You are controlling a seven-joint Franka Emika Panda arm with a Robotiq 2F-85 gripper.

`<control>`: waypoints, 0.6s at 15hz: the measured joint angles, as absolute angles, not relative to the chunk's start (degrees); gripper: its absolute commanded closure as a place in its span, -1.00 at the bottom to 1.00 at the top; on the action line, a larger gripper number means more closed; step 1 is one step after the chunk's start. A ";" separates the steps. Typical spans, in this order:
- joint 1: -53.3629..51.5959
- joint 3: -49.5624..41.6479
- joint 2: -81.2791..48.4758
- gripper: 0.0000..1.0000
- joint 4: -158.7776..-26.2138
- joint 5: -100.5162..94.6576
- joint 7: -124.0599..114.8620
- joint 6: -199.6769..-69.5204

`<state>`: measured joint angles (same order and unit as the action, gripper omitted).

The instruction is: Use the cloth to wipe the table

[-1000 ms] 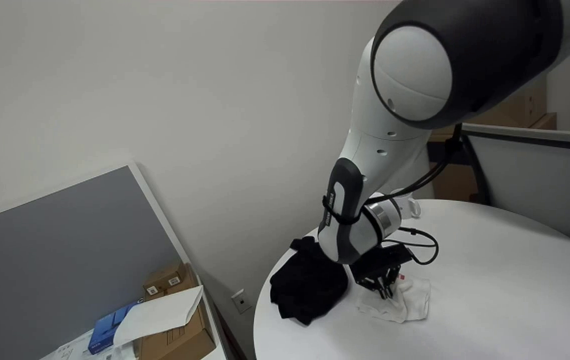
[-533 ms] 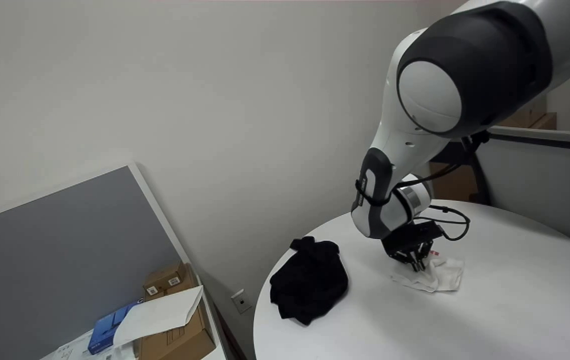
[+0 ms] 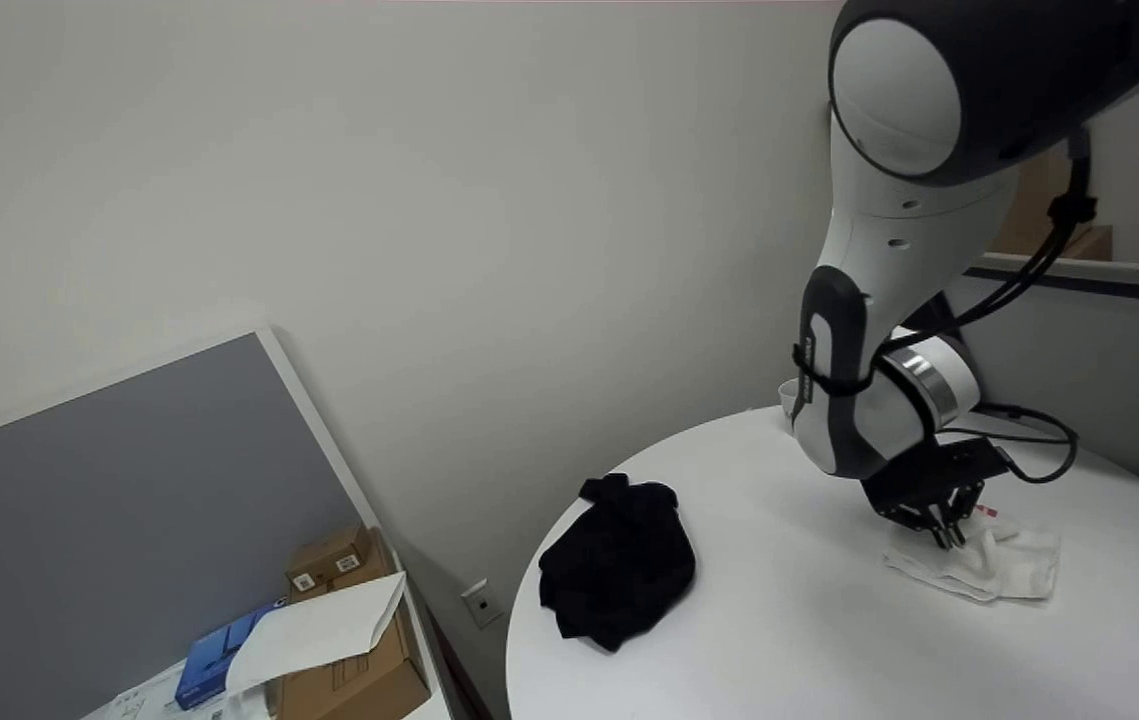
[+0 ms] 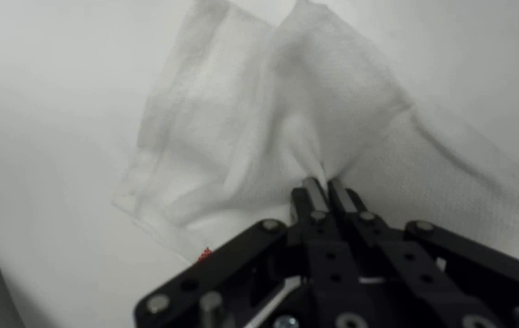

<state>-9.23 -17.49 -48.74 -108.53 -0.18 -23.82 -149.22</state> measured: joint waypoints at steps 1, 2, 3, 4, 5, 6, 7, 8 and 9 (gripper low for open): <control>-9.83 -17.46 -47.17 0.97 -111.53 -0.27 -23.84 -149.62; -10.68 -17.28 -45.49 0.97 -114.67 -0.31 -23.85 -150.06; -11.69 -16.90 -43.82 0.97 -117.82 -0.34 -23.88 -150.68; -12.75 -16.29 -42.29 0.97 -120.71 -0.35 -23.93 -151.29; -13.76 -15.42 -41.02 0.97 -123.07 -0.35 -24.00 -151.80; -14.68 -14.45 -40.06 0.97 -124.76 -0.35 -24.18 -152.15; -15.51 -13.52 -39.45 0.97 -125.74 -0.35 -24.47 -152.42; -16.28 -12.78 -39.16 0.97 -126.11 -0.35 -24.88 -152.53; -16.95 -12.31 -39.08 0.39 -126.07 -0.35 -25.20 -152.54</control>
<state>-16.95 -12.31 -39.08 -126.07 -0.35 -25.20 -152.54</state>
